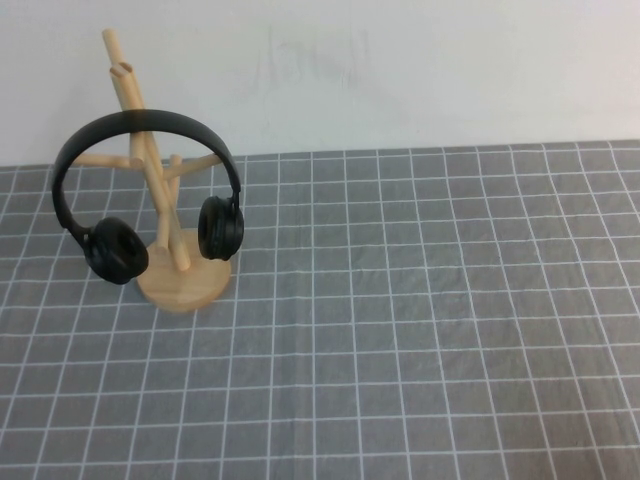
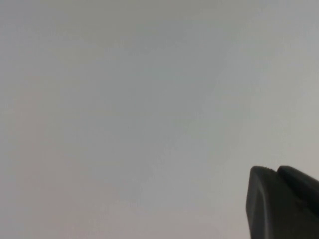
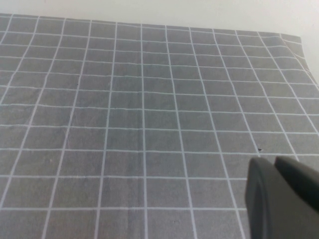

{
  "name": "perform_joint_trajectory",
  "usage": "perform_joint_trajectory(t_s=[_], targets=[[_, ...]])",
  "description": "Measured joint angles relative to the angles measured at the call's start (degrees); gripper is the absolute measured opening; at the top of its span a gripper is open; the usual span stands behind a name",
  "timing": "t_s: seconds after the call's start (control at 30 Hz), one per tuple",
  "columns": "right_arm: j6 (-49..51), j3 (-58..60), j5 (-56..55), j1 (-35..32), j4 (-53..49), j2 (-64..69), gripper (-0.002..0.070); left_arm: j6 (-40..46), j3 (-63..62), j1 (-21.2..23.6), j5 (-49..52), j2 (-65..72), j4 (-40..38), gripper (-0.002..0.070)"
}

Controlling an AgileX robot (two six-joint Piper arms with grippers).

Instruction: Take out the headphones from the headphone stand

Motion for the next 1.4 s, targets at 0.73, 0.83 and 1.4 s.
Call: perform_joint_trajectory(t_s=[0.73,0.83,1.4], targets=[[0.0,0.0,0.0,0.0,0.0,0.0,-0.0006,-6.1,-38.8,0.0,44.2,44.4,13.9,-0.0003],[0.0,0.0,0.0,0.0,0.0,0.0,-0.0006,-6.8,-38.8,0.0,37.1,52.2,14.0,-0.0003],[0.0,0.0,0.0,0.0,0.0,0.0,-0.0006,-6.3,-38.8,-7.7,22.9,67.9,41.5,0.0408]])
